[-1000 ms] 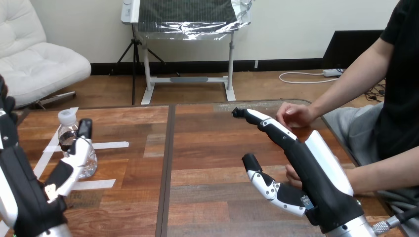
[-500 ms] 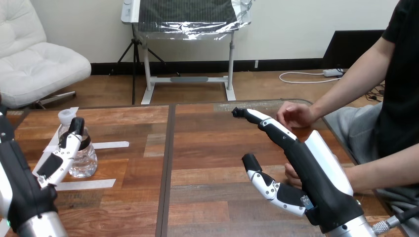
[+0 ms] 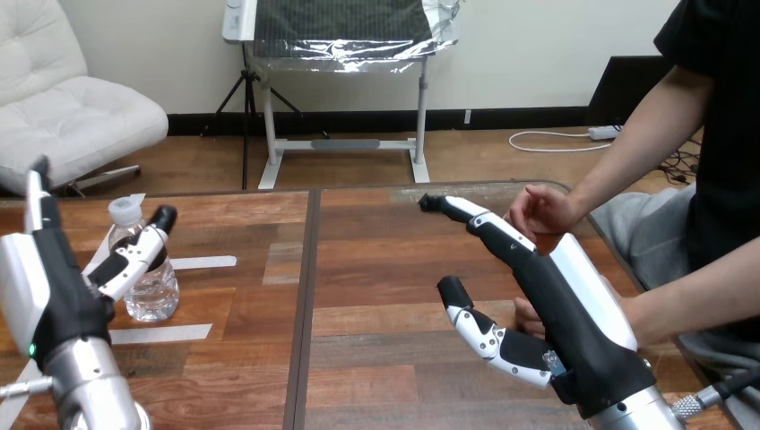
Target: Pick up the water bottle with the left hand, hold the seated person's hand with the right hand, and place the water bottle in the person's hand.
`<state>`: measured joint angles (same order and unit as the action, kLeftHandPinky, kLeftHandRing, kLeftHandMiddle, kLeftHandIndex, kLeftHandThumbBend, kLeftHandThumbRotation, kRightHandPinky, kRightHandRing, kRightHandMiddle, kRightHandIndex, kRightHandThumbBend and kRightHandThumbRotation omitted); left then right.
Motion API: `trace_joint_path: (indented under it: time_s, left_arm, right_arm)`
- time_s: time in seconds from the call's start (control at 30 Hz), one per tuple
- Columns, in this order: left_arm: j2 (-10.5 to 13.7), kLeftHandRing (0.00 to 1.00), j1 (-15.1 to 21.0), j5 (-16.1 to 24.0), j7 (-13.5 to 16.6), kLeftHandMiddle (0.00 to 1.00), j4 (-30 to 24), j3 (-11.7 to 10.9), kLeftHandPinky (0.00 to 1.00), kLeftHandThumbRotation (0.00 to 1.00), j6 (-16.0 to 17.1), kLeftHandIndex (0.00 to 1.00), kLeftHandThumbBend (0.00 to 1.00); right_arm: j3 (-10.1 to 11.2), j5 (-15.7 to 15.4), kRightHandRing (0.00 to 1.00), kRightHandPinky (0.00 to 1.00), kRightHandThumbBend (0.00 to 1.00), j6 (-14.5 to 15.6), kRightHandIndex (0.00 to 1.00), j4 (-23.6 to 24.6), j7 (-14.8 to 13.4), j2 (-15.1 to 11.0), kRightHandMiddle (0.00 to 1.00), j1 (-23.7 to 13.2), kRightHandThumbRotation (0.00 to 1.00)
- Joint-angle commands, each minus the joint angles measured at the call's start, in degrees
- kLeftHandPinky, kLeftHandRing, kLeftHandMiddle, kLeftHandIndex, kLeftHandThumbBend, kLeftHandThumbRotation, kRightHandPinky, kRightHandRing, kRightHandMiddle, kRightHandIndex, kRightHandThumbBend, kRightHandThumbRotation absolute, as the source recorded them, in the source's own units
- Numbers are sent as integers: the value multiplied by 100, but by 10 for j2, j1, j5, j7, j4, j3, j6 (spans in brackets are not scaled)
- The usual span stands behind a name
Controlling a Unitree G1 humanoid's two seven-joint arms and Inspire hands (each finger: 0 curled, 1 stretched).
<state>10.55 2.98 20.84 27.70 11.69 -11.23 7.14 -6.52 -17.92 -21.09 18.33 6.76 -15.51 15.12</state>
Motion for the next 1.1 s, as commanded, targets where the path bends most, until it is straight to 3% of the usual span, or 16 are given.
trace_joint_path:
  time_s: [0.0, 0.17, 0.27, 1.07]
  left_arm:
    - [49, 89, 104, 32, -20, 92, 74, 26, 81, 42, -41, 93, 88]
    - [57, 87, 131, 43, -25, 90, 100, 34, 78, 43, -63, 92, 89]
    - [73, 86, 175, 44, -37, 90, 152, 43, 76, 44, -83, 92, 90]
    - [103, 88, 267, 29, -77, 91, 278, 71, 79, 48, -114, 93, 91]
  right_arm:
    - [6, -1, 89, 88, 12, 0, 86, 0, -2, 0, 89, -42, 0]
    - [6, 2, 88, 86, 12, -2, 85, -3, 1, -2, 89, -45, 0]
    - [6, 0, 88, 85, 12, -1, 85, -3, 4, -6, 89, -49, 0]
    - [9, -3, 88, 84, 13, 3, 84, -5, 8, -11, 88, -56, 0]
